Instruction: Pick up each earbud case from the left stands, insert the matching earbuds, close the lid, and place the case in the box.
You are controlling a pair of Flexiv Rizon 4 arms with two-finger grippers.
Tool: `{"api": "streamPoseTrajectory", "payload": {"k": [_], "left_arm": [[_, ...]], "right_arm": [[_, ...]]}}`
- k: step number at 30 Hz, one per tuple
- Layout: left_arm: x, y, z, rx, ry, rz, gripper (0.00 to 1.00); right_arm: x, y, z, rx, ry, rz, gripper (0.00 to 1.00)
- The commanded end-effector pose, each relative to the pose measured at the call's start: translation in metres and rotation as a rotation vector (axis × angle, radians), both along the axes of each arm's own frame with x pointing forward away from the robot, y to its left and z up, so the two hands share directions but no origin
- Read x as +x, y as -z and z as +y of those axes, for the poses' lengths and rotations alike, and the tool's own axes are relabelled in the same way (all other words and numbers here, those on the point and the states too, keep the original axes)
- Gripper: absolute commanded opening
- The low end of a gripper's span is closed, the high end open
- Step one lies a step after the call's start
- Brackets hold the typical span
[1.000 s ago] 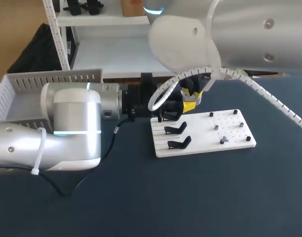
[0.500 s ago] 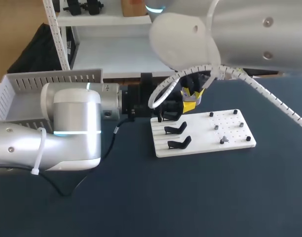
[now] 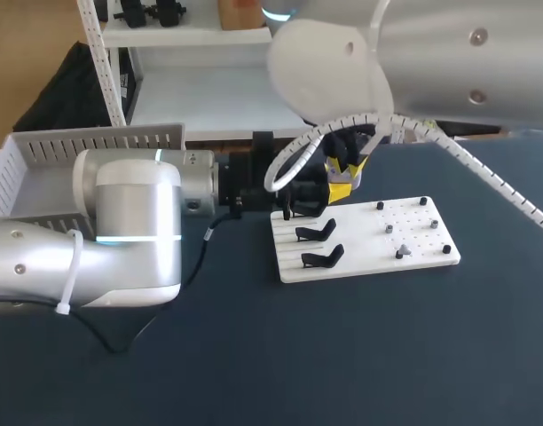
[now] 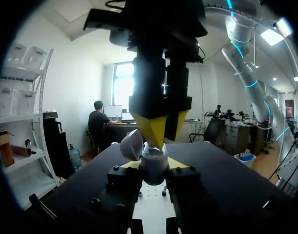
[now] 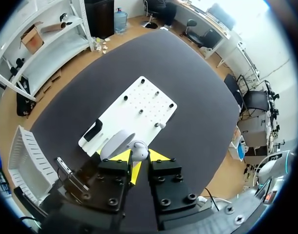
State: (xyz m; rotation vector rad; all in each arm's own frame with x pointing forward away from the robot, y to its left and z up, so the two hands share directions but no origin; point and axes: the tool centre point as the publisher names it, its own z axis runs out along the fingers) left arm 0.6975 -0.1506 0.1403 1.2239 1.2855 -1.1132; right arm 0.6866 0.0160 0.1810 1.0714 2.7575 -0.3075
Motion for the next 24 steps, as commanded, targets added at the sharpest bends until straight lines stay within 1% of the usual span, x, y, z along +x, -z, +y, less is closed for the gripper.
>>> {"api": "streamPoseTrajectory", "payload": {"k": [1, 3, 5, 9, 15, 21, 24], "left_arm": [[0.000, -0.001, -0.001, -0.003, 0.000, -0.001, 0.00], [0.000, -0.001, -0.001, -0.003, 0.000, -0.001, 0.00], [0.000, -0.001, -0.001, -0.003, 0.000, -0.001, 0.00], [0.000, -0.001, -0.001, -0.003, 0.000, -0.001, 0.00], [0.000, -0.001, -0.001, -0.003, 0.000, -0.001, 0.00], [0.000, -0.001, -0.001, -0.003, 0.000, -0.001, 0.00], [0.000, -0.001, -0.001, -0.003, 0.000, -0.001, 0.00]], "right_arm": [[0.001, 0.001, 0.002, 0.001, 0.001, 0.001, 0.01], [0.000, 0.001, 0.002, 0.002, 0.003, 0.000, 0.15], [0.000, 0.000, 0.002, 0.003, 0.005, 0.000, 0.25], [0.000, 0.000, 0.001, 0.003, 0.006, -0.001, 0.24], [-0.002, -0.004, 0.001, 0.002, 0.009, -0.007, 0.26], [-0.016, -0.027, -0.006, 0.033, 0.019, -0.052, 0.30], [-0.026, -0.036, -0.011, 0.072, 0.027, -0.075, 0.31]]}}
